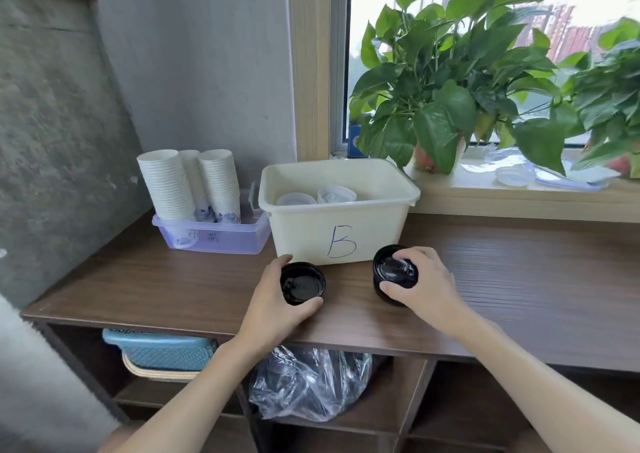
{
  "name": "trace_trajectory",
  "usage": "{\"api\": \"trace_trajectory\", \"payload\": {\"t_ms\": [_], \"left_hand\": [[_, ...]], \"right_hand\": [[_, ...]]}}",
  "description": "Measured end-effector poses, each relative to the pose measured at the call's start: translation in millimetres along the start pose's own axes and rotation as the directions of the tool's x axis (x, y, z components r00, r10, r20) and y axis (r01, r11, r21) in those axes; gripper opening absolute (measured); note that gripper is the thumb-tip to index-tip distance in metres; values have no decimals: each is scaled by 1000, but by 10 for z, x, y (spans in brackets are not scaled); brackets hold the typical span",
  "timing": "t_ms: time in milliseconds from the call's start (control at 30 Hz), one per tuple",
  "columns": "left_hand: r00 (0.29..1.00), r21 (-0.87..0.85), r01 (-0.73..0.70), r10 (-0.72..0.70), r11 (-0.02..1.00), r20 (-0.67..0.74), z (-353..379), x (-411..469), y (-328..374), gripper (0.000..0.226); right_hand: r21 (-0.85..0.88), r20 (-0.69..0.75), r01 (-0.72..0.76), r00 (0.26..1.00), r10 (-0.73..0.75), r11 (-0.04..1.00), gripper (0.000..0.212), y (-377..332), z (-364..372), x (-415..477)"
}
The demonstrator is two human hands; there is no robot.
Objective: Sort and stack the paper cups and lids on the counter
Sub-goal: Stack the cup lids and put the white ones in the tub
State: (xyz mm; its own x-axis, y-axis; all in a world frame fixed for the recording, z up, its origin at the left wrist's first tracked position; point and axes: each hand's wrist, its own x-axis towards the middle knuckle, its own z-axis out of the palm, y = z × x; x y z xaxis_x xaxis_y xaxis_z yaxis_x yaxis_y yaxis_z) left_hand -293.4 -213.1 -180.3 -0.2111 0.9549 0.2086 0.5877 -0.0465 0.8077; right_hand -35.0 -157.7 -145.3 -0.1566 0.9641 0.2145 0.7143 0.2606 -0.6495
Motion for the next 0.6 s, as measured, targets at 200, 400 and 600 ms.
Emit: {"api": "trace_trajectory", "payload": {"t_ms": [200, 400, 600], "left_hand": [[994, -92, -58, 66, 994, 91, 87, 1, -31, 107], [992, -155, -31, 48, 987, 112, 72, -17, -16, 102], [990, -235, -27, 58, 972, 126, 28, -17, -48, 94]], "right_hand": [[248, -75, 106, 993, -90, 963, 51, -218, 11, -74], [350, 113, 155, 972, -206, 924, 64, -542, 315, -160], [392, 167, 130, 963, -209, 911, 71, -597, 556, -121]]}}
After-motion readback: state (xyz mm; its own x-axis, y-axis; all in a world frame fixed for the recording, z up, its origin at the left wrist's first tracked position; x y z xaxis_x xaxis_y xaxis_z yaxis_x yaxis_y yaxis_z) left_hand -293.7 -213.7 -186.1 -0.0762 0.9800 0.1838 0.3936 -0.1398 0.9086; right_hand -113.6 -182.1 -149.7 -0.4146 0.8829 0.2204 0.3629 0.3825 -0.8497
